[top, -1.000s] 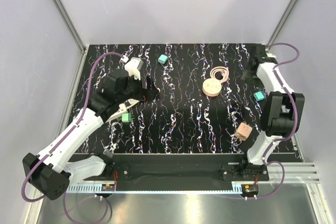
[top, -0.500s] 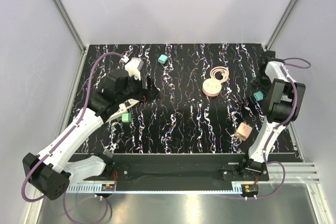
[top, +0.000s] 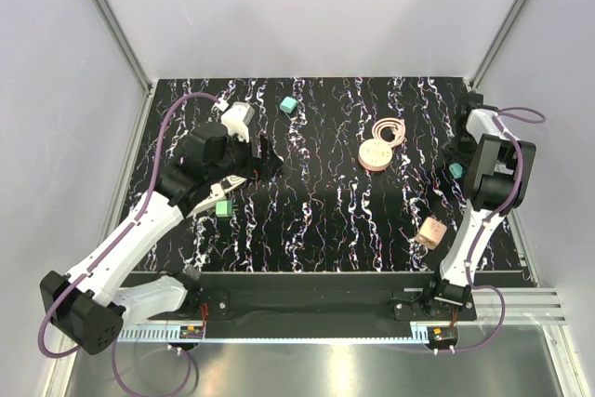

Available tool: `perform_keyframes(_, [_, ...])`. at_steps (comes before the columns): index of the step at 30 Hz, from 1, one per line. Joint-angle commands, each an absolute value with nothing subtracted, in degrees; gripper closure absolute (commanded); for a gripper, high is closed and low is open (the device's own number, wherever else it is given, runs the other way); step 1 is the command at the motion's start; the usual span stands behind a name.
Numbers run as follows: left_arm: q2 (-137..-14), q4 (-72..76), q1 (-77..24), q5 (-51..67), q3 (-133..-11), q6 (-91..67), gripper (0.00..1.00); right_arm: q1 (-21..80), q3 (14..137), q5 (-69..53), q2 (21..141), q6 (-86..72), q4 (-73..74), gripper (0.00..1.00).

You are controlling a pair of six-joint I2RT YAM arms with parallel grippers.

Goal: Insert the plug

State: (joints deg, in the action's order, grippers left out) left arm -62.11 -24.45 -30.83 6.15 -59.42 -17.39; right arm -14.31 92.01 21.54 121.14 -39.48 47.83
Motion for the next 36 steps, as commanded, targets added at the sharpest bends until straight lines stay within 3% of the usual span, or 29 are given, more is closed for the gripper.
perform_keyframes(1, [-61.0, -23.0, -30.7, 7.1, -60.7, -17.1, 0.03, -14.6, 91.9, 22.9, 121.8, -38.8, 46.7, 0.37])
perform_keyframes(4, [-61.1, -23.1, -30.7, 6.9, -60.7, -17.2, 0.04, -14.6, 91.0, 21.7, 120.7, -34.4, 44.1, 0.59])
perform_keyframes(8, [-61.3, -23.1, -30.7, 7.2, -60.8, -17.9, 0.05, -13.9, 89.2, 17.4, 116.8, -27.3, 41.7, 0.78])
perform_keyframes(12, [-62.8, -22.9, -29.7, 11.1, -61.5, -19.9, 0.07, -7.8, 87.9, 18.6, 109.7, -19.3, 42.5, 0.89])
perform_keyframes(18, [-67.3, -23.0, -24.6, 24.0, -66.2, -26.4, 0.12, 5.6, 83.9, 16.3, 95.8, -9.5, 38.1, 0.95])
perform_keyframes(24, [-71.0, -24.3, -19.3, 33.6, -72.9, -29.5, 0.14, 20.2, 69.9, -5.6, 78.5, 4.4, 22.1, 0.95])
perform_keyframes(27, [-73.6, -24.4, -18.5, 39.7, -75.0, -31.2, 0.19, 26.1, 62.5, -8.5, 71.3, 9.4, 14.9, 1.0])
perform_keyframes(32, [-77.0, -24.3, -19.9, 47.2, -75.2, -31.5, 0.26, 33.3, 55.4, -13.9, 64.6, 13.0, 8.8, 1.0])
perform_keyframes(36, [-78.7, -24.3, -22.5, 49.0, -75.0, -31.6, 0.23, 35.4, 55.9, -14.0, 63.5, 12.6, 9.3, 1.0])
